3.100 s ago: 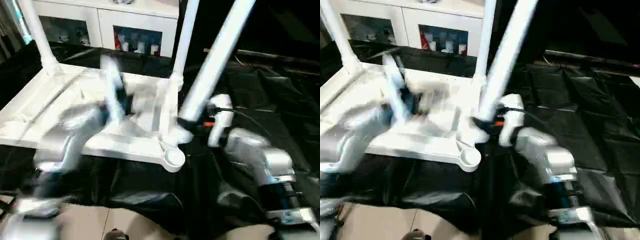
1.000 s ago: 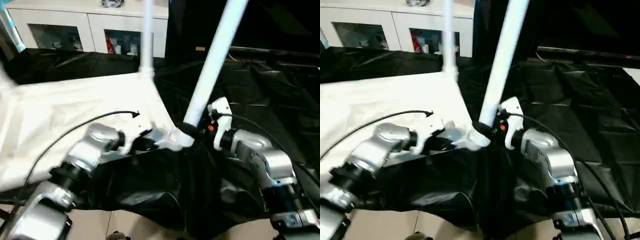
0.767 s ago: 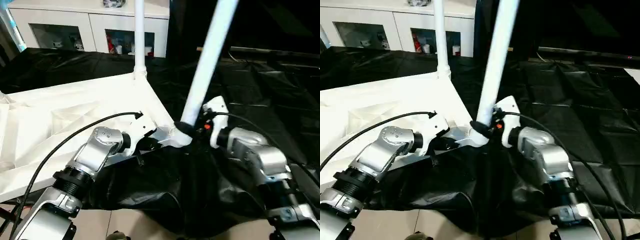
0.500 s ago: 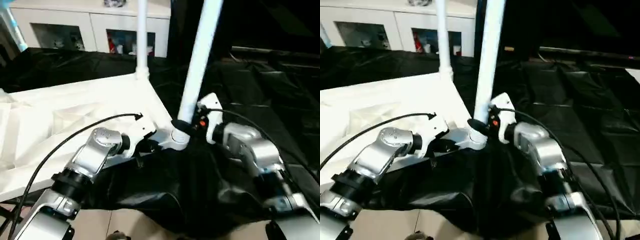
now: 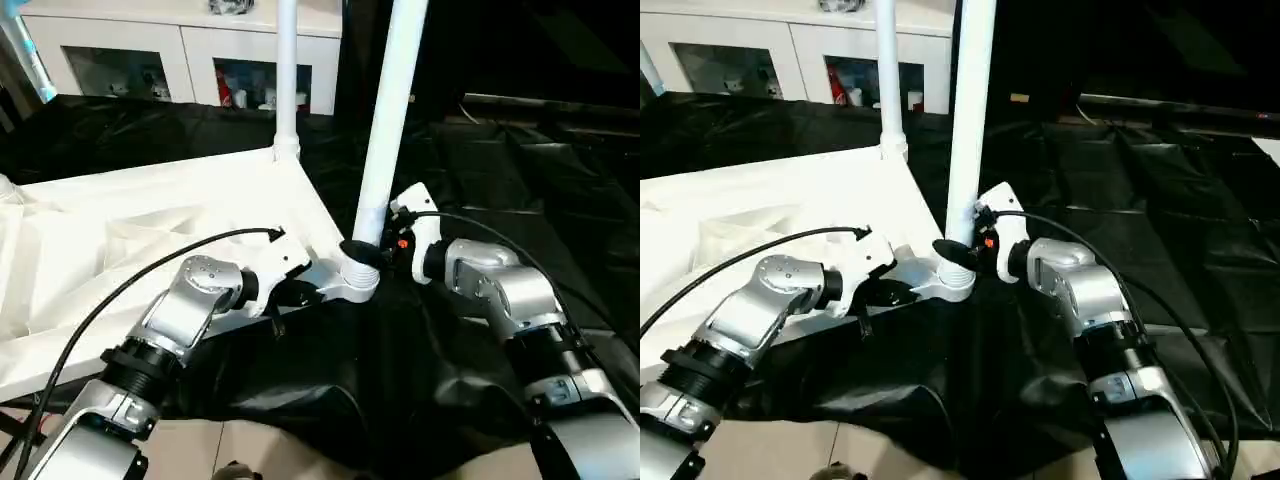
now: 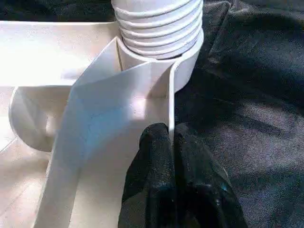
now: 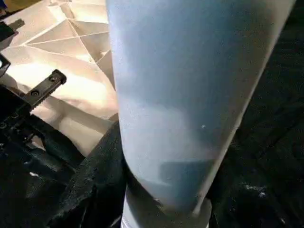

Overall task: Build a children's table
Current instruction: Insert table leg to table base

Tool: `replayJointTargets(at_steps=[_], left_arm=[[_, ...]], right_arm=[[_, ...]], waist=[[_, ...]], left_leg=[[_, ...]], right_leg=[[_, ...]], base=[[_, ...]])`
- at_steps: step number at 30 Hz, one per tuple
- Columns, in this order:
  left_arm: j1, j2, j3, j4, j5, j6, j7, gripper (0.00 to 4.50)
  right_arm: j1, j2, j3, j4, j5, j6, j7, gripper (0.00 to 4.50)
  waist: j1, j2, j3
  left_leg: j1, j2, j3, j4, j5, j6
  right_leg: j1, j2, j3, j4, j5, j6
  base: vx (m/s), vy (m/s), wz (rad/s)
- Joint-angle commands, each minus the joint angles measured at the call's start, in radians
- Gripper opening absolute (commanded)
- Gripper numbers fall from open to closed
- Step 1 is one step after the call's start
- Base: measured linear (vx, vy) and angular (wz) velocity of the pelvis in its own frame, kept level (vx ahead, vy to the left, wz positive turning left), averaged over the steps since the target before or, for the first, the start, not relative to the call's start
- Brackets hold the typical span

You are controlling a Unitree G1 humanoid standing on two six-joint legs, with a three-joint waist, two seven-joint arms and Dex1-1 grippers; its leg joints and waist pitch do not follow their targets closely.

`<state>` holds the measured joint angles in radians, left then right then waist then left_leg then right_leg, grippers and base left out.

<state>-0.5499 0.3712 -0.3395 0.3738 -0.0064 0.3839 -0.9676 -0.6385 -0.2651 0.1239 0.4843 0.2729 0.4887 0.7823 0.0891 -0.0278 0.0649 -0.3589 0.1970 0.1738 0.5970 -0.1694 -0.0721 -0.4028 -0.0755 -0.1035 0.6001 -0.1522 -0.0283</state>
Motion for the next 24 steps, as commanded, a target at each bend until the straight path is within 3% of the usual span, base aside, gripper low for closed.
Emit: replayJointTargets(at_steps=[1,10,14,15,17,18,19,22,24], left_arm=[[0.007,-0.007,0.021,-0.003,-0.035,-0.03,-0.015,0.0],[-0.005,-0.006,0.029,0.02,-0.017,-0.035,0.004,0.0],[-0.01,-0.007,0.03,0.031,-0.01,-0.041,0.014,0.0],[-0.01,-0.007,0.031,0.032,-0.01,-0.041,0.014,0.0],[-0.012,-0.008,0.031,0.037,-0.008,-0.043,0.015,0.0],[-0.013,-0.008,0.031,0.04,-0.007,-0.045,0.016,0.0],[-0.016,-0.009,0.03,0.046,-0.004,-0.048,0.018,0.0],[-0.017,-0.008,0.028,0.051,-0.001,-0.051,0.018,0.0],[-0.019,-0.006,0.025,0.055,0.002,-0.055,0.014,0.0]], right_arm=[[0.002,0.002,-0.034,0.041,0.017,0.012,-0.01,1.9],[0.097,-0.003,-0.093,0.017,0.057,-0.003,-0.003,1.9],[0.149,-0.001,-0.097,-0.023,0.061,-0.024,0.0,1.9],[0.163,0.0,-0.096,-0.037,0.061,-0.035,-0.001,1.9],[0.192,0.004,-0.095,-0.063,0.054,-0.056,-0.02,1.9],[0.207,0.008,-0.096,-0.075,0.054,-0.063,-0.027,1.9],[0.231,0.014,-0.1,-0.096,0.055,-0.077,-0.041,1.9],[0.249,0.017,-0.097,-0.12,0.052,-0.083,-0.049,1.9],[0.261,0.009,-0.071,-0.152,0.032,-0.085,-0.05,1.9]], waist=[[0.001,-0.007,-0.073],[0.005,-0.001,-0.076],[0.005,-0.002,-0.072],[0.007,0.005,-0.072],[0.006,0.001,-0.072],[0.007,0.009,-0.072],[0.006,0.004,-0.073],[0.008,0.005,-0.074],[0.008,0.014,-0.073]], left_leg=[[0.008,0.03,-0.011,-0.068,-0.237,0.01],[0.007,0.031,-0.011,-0.069,-0.229,0.011],[0.008,0.028,-0.011,-0.07,-0.254,0.011],[0.01,0.029,-0.012,-0.07,-0.261,0.009],[0.01,0.028,-0.012,-0.071,-0.263,0.011],[0.012,0.027,-0.013,-0.071,-0.269,0.009],[0.012,0.028,-0.013,-0.07,-0.271,0.01],[0.011,0.028,-0.013,-0.072,-0.268,0.013],[0.01,0.026,-0.015,-0.072,-0.277,0.012]], right_leg=[[0.048,-0.079,0.053,-0.09,-0.452,-0.097],[0.05,-0.078,0.053,-0.088,-0.425,-0.103],[0.048,-0.078,0.05,-0.096,-0.472,-0.087],[0.047,-0.079,0.049,-0.097,-0.484,-0.082],[0.046,-0.078,0.049,-0.101,-0.498,-0.074],[0.044,-0.078,0.048,-0.1,-0.503,-0.074],[0.044,-0.078,0.048,-0.102,-0.505,-0.071],[0.044,-0.077,0.048,-0.102,-0.499,-0.071],[0.045,-0.075,0.047,-0.102,-0.501,-0.068]], base=[[0.0,0.0,0.0],[0.0,0.0,0.0],[0.0,0.0,0.0],[0.0,0.0,0.0],[0.0,0.0,0.0],[0.0,0.0,0.0],[0.0,0.0,0.0],[0.0,0.0,0.0],[0.0,0.0,0.0]])
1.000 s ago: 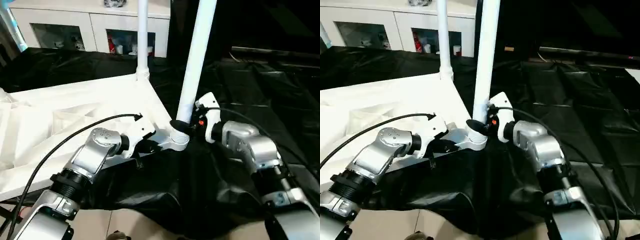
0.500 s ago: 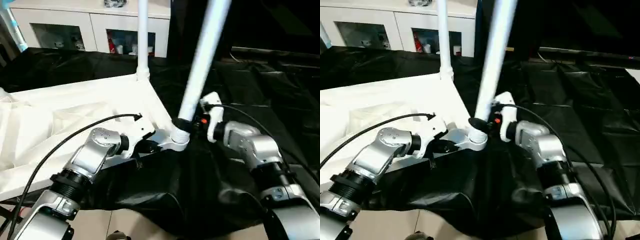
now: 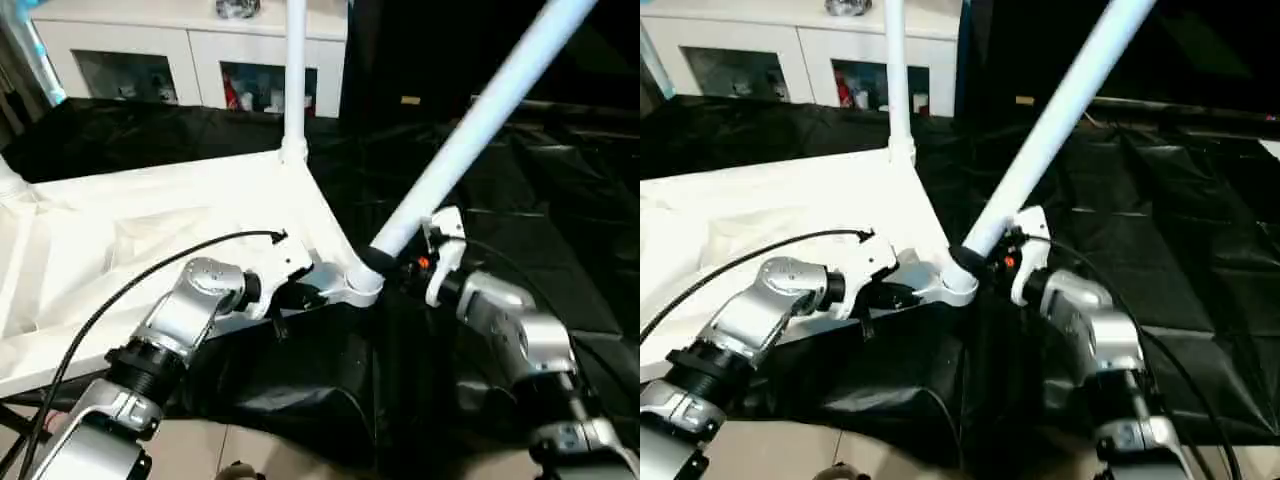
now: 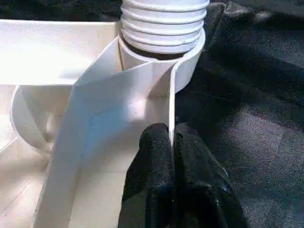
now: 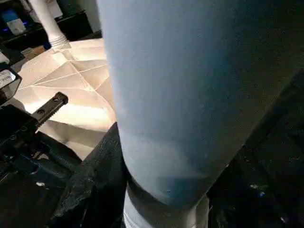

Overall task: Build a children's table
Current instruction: Insert table leg to table base

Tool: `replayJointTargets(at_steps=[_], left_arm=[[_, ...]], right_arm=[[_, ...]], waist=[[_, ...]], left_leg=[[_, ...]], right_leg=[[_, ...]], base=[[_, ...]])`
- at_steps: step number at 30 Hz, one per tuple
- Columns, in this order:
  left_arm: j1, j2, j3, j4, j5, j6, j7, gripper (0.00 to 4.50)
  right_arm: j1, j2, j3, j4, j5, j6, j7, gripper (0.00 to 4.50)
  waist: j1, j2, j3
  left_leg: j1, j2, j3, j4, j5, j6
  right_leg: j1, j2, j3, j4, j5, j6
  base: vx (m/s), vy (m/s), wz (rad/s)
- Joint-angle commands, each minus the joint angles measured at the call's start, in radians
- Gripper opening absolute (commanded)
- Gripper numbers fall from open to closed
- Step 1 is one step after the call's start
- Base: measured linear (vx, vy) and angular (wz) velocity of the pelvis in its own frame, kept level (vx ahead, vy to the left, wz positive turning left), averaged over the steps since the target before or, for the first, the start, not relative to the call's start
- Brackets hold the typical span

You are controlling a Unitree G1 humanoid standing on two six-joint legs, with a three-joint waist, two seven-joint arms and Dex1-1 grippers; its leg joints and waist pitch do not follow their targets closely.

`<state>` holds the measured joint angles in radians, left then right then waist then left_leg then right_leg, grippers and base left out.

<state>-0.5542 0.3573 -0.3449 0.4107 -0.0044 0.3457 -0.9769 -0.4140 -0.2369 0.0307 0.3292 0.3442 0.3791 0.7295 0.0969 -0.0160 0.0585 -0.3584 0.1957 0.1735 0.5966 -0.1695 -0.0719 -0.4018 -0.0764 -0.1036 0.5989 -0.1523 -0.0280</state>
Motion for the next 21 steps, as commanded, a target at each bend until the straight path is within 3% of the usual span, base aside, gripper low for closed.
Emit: replayJointTargets(at_steps=[1,5,6,7,14,15,17,21], left_arm=[[-0.016,0.01,0.027,0.021,0.003,-0.02,0.021,0.0],[-0.016,0.016,0.016,0.029,0.015,-0.035,0.012,0.0],[-0.016,0.016,0.015,0.03,0.015,-0.037,0.011,0.0],[-0.015,0.016,0.013,0.032,0.017,-0.04,0.011,0.0],[-0.008,0.023,0.007,0.025,0.018,-0.042,0.005,0.0],[-0.006,0.025,0.006,0.023,0.018,-0.043,0.002,0.0],[-0.003,0.028,0.003,0.019,0.018,-0.044,-0.006,0.0],[-0.002,0.033,-0.003,0.018,0.019,-0.052,-0.02,0.0]], right_arm=[[0.042,-0.024,0.041,-0.014,-0.052,0.023,0.009,1.9],[0.03,-0.036,0.112,-0.042,-0.096,0.021,0.022,1.9],[0.029,-0.036,0.117,-0.042,-0.099,0.021,0.022,1.9],[0.023,-0.038,0.131,-0.039,-0.108,0.019,0.026,1.9],[0.0,-0.049,0.173,-0.024,-0.126,0.042,0.072,1.9],[-0.008,-0.05,0.179,-0.01,-0.129,0.037,0.086,1.9],[-0.027,-0.052,0.192,0.019,-0.137,0.019,0.115,1.9],[-0.052,-0.054,0.207,0.056,-0.137,0.002,0.161,1.9]], waist=[[-0.001,-0.001,-0.067],[0.0,0.003,-0.067],[-0.002,-0.005,-0.067],[-0.001,0.0,-0.066],[-0.006,-0.003,-0.065],[-0.008,-0.014,-0.064],[-0.007,-0.007,-0.065],[-0.008,-0.009,-0.066]], left_leg=[[0.009,0.028,-0.014,-0.072,-0.281,0.011],[0.012,0.027,-0.015,-0.072,-0.294,0.01],[0.01,0.027,-0.014,-0.073,-0.292,0.012],[0.012,0.028,-0.015,-0.073,-0.295,0.011],[0.013,0.027,-0.016,-0.072,-0.307,0.014],[0.012,0.027,-0.015,-0.072,-0.308,0.017],[0.011,0.027,-0.016,-0.072,-0.3,0.018],[0.011,0.029,-0.016,-0.073,-0.301,0.02]], right_leg=[[0.044,-0.074,0.047,-0.103,-0.507,-0.064],[0.042,-0.074,0.045,-0.106,-0.527,-0.057],[0.043,-0.074,0.045,-0.107,-0.528,-0.055],[0.041,-0.076,0.045,-0.106,-0.533,-0.056],[0.04,-0.076,0.044,-0.11,-0.56,-0.045],[0.04,-0.077,0.043,-0.112,-0.569,-0.041],[0.04,-0.079,0.044,-0.11,-0.571,-0.042],[0.04,-0.078,0.045,-0.109,-0.554,-0.05]], base=[[0.0,0.0,0.0],[0.0,0.0,0.0],[0.0,0.0,0.0],[0.0,0.0,0.0],[0.0,0.0,0.0],[0.0,0.0,0.0],[0.0,0.0,0.0],[0.0,0.0,0.0]])
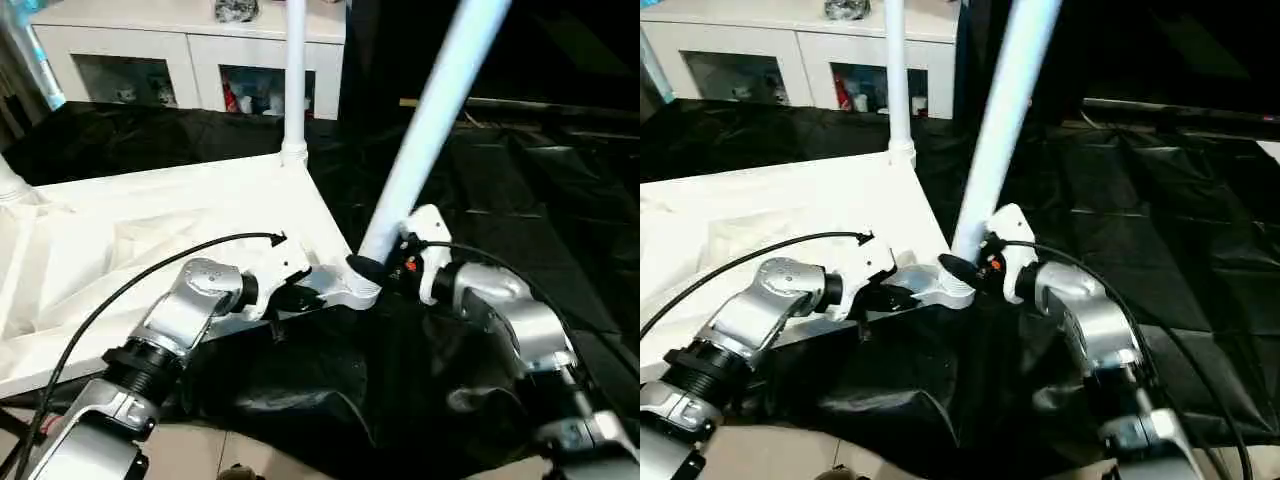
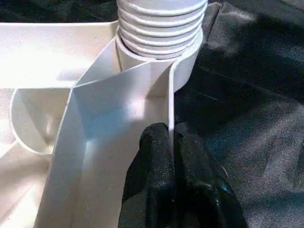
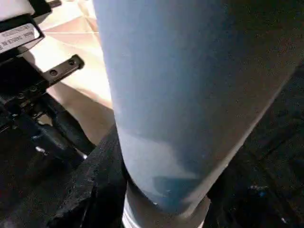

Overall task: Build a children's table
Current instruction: Insert table leg to table base

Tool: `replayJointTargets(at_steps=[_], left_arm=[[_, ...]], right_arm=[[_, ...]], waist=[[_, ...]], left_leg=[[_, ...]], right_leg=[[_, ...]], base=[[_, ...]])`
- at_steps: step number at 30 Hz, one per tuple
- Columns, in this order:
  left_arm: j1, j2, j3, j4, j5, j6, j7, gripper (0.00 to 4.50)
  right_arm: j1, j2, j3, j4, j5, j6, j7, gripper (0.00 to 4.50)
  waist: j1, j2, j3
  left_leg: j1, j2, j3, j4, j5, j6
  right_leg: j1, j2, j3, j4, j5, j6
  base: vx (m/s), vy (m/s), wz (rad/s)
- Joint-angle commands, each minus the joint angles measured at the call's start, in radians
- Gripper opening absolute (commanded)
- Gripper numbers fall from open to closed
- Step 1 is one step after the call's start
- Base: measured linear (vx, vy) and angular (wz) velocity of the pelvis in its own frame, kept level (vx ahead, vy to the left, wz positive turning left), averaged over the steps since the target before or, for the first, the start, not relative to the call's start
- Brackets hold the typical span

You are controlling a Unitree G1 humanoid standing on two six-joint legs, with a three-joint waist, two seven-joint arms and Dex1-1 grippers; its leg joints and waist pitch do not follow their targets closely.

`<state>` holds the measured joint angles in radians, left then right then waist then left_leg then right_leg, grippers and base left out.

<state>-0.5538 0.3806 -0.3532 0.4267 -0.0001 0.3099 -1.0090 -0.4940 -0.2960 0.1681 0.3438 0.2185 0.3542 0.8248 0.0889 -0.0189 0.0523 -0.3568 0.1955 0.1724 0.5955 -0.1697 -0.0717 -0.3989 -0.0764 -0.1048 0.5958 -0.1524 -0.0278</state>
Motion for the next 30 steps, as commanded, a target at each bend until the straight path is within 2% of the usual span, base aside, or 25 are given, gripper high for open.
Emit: replayJointTargets(at_steps=[1,3,8,12,13,20,27,28,30], left_arm=[[-0.003,0.014,-0.001,0.001,0.018,-0.024,0.002,0.0],[-0.004,0.015,-0.003,0.0,0.018,-0.026,0.0,0.0],[-0.011,0.03,-0.019,-0.006,0.016,-0.069,-0.053,0.0],[-0.006,0.056,-0.037,-0.035,0.003,-0.119,-0.135,0.0],[-0.01,0.079,-0.051,-0.048,0.0,-0.161,-0.19,0.0],[-0.023,0.094,-0.045,-0.047,-0.006,-0.179,-0.222,0.0],[-0.04,0.08,-0.018,-0.008,0.008,-0.164,-0.164,0.0],[-0.041,0.075,-0.008,-0.009,0.001,-0.149,-0.157,0.0],[-0.042,0.072,-0.002,-0.01,-0.003,-0.138,-0.152,0.0]], right_arm=[[0.013,0.002,0.08,0.064,-0.016,0.014,0.099,1.9],[0.009,0.0,0.084,0.069,-0.018,0.01,0.108,1.9],[-0.009,-0.016,0.106,0.101,-0.019,-0.015,0.201,1.9],[-0.011,-0.036,0.12,0.106,-0.018,-0.035,0.27,1.9],[-0.005,-0.061,0.132,0.094,-0.02,-0.062,0.346,1.9],[0.029,-0.095,0.156,0.034,-0.009,-0.072,0.428,1.9],[0.039,-0.062,0.136,0.072,-0.033,-0.104,0.374,1.9],[0.023,-0.036,0.118,0.119,-0.055,-0.119,0.298,1.9],[0.01,-0.02,0.107,0.15,-0.069,-0.122,0.245,1.9]], waist=[[0.0,-0.007,-0.061],[0.0,-0.006,-0.061],[0.0,-0.013,-0.063],[0.0,-0.014,-0.062],[0.0,-0.014,-0.061],[0.008,-0.015,-0.061],[0.01,-0.015,-0.061],[0.01,-0.013,-0.06],[0.003,-0.015,-0.056]], left_leg=[[0.008,0.03,-0.015,-0.071,-0.298,0.019],[0.008,0.031,-0.015,-0.073,-0.294,0.019],[0.011,0.035,-0.015,-0.076,-0.305,0.019],[0.012,0.037,-0.016,-0.078,-0.325,0.015],[0.013,0.037,-0.016,-0.078,-0.33,0.014],[0.015,0.04,-0.016,-0.079,-0.335,0.01],[0.015,0.039,-0.017,-0.079,-0.342,0.007],[0.017,0.037,-0.017,-0.078,-0.354,0.004],[0.017,0.033,-0.02,-0.078,-0.377,-0.006]], right_leg=[[0.038,-0.079,0.047,-0.103,-0.544,-0.053],[0.039,-0.079,0.048,-0.102,-0.529,-0.058],[0.038,-0.078,0.05,-0.098,-0.5,-0.074],[0.038,-0.08,0.051,-0.099,-0.515,-0.075],[0.037,-0.08,0.05,-0.1,-0.518,-0.075],[0.038,-0.08,0.053,-0.097,-0.509,-0.085],[0.036,-0.08,0.051,-0.099,-0.52,-0.086],[0.035,-0.081,0.049,-0.102,-0.542,-0.083],[0.034,-0.081,0.044,-0.107,-0.594,-0.069]], base=[[0.0,0.0,0.0],[0.0,0.0,0.0],[0.0,0.0,0.0],[0.0,0.0,0.0],[0.0,0.0,0.0],[0.0,0.0,0.0],[0.0,0.0,0.0],[0.0,0.0,0.0],[0.0,0.0,0.0]])
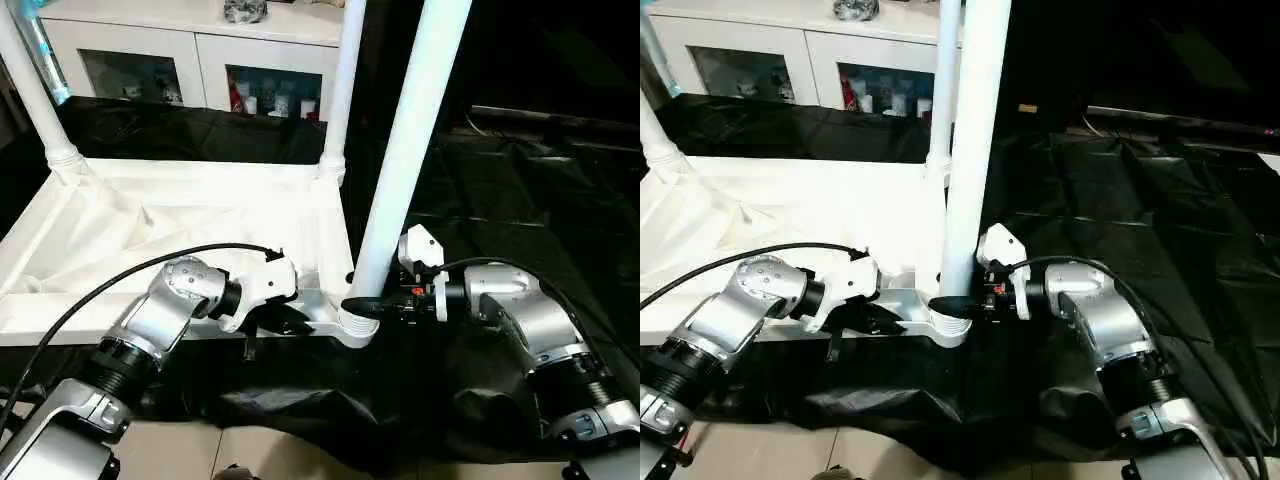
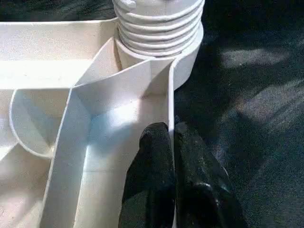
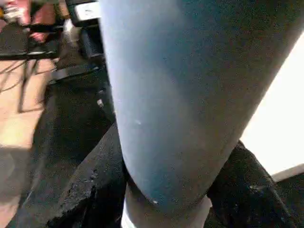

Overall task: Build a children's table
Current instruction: Insert table leg to table base

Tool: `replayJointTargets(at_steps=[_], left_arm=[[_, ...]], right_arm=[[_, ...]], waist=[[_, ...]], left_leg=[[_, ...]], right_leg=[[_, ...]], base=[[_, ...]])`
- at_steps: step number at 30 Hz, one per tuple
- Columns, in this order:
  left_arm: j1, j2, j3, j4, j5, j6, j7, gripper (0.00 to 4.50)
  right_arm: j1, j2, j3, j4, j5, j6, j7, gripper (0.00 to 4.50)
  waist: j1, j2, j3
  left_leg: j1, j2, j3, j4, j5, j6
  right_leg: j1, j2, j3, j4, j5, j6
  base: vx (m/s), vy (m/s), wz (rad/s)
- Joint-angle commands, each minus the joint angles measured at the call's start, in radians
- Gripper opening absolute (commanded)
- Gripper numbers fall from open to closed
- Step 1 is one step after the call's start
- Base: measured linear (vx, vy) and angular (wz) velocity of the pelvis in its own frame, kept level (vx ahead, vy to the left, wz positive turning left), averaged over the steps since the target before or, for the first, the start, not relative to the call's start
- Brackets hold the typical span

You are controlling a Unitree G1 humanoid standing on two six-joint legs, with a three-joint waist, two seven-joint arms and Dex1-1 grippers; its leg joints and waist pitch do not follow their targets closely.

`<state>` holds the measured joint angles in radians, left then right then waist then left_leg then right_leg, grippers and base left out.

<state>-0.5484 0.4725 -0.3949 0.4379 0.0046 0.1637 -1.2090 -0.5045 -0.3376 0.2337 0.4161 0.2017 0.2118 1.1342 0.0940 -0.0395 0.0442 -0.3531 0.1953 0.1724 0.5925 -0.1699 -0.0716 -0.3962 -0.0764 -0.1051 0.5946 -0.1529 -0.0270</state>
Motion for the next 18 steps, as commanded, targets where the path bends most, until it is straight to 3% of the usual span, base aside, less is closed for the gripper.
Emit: replayJointTargets(at_steps=[1,4,5,6,7,8,10,13,14,16,18], left_arm=[[-0.05,-0.023,0.045,-0.022,-0.01,0.02,0.054,0.0],[-0.065,-0.039,0.057,-0.03,-0.013,0.071,0.084,0.0],[-0.082,-0.057,0.062,-0.036,-0.011,0.122,0.111,0.0],[-0.082,-0.057,0.062,-0.036,-0.011,0.122,0.111,0.0],[-0.082,-0.057,0.062,-0.036,-0.011,0.122,0.111,0.0],[-0.108,-0.088,0.065,-0.031,0.006,0.187,0.167,0.0],[-0.123,-0.106,0.065,-0.026,0.018,0.219,0.2,0.0],[-0.183,-0.214,0.087,0.006,0.043,0.351,0.368,0.0],[-0.194,-0.24,0.09,0.016,0.048,0.363,0.4,0.0],[-0.21,-0.272,0.09,0.034,0.061,0.372,0.447,0.0],[-0.222,-0.289,0.083,0.056,0.082,0.368,0.488,0.0]], right_arm=[[0.007,0.037,0.029,0.109,-0.064,0.018,-0.116,1.89],[-0.039,0.083,-0.016,0.198,-0.08,0.033,-0.267,1.89],[-0.064,0.113,-0.042,0.24,-0.077,0.056,-0.343,1.89],[-0.064,0.113,-0.042,0.24,-0.077,0.056,-0.343,1.89],[-0.064,0.113,-0.042,0.24,-0.077,0.056,-0.343,1.89],[-0.086,0.138,-0.054,0.279,-0.082,0.063,-0.395,1.89],[-0.097,0.15,-0.059,0.301,-0.087,0.063,-0.42,1.89],[-0.148,0.215,-0.099,0.387,-0.076,0.1,-0.541,1.89],[-0.157,0.226,-0.098,0.404,-0.08,0.103,-0.56,1.89],[-0.171,0.24,-0.095,0.429,-0.087,0.101,-0.586,1.89],[-0.18,0.251,-0.095,0.448,-0.09,0.096,-0.6,1.89]], waist=[[-0.009,0.007,-0.046],[-0.025,0.011,-0.046],[-0.033,0.015,-0.047],[-0.045,0.022,-0.046],[-0.05,0.022,-0.046],[-0.054,0.032,-0.043],[-0.064,0.031,-0.043],[-0.065,0.026,-0.039],[-0.063,0.024,-0.04],[-0.064,0.024,-0.042],[-0.063,0.026,-0.045]], left_leg=[[0.018,0.032,-0.022,-0.073,-0.4,-0.015],[0.012,0.03,-0.031,-0.073,-0.423,-0.026],[0.016,0.033,-0.036,-0.073,-0.445,-0.032],[0.019,0.038,-0.041,-0.077,-0.479,-0.034],[0.015,0.04,-0.044,-0.079,-0.493,-0.034],[0.028,0.047,-0.049,-0.083,-0.552,-0.035],[0.029,0.052,-0.052,-0.085,-0.58,-0.045],[0.043,0.04,-0.043,-0.071,-0.563,-0.042],[0.043,0.037,-0.043,-0.066,-0.544,-0.036],[0.026,0.039,-0.045,-0.069,-0.524,-0.023],[0.023,0.044,-0.047,-0.074,-0.523,-0.025]], right_leg=[[0.028,-0.083,0.039,-0.113,-0.641,-0.056],[0.035,-0.084,0.024,-0.122,-0.686,-0.029],[0.036,-0.085,0.016,-0.127,-0.686,-0.022],[0.039,-0.083,0.005,-0.13,-0.657,-0.033],[0.045,-0.083,-0.001,-0.131,-0.645,-0.031],[0.044,-0.085,-0.008,-0.136,-0.613,-0.039],[0.05,-0.087,-0.014,-0.132,-0.567,-0.059],[0.035,-0.092,-0.017,-0.145,-0.61,-0.057],[0.039,-0.092,-0.026,-0.151,-0.626,-0.046],[0.054,-0.096,-0.036,-0.151,-0.614,-0.023],[0.054,-0.099,-0.033,-0.146,-0.586,-0.024]], base=[[0.0,0.0,0.0],[0.0,0.0,0.0],[0.0,0.0,0.0],[0.0,0.0,0.0],[0.0,0.0,0.0],[0.0,0.0,0.0],[0.0,0.0,0.0],[0.0,0.0,0.0],[0.0,0.0,0.0],[0.0,0.0,0.0],[0.0,0.0,0.0]])
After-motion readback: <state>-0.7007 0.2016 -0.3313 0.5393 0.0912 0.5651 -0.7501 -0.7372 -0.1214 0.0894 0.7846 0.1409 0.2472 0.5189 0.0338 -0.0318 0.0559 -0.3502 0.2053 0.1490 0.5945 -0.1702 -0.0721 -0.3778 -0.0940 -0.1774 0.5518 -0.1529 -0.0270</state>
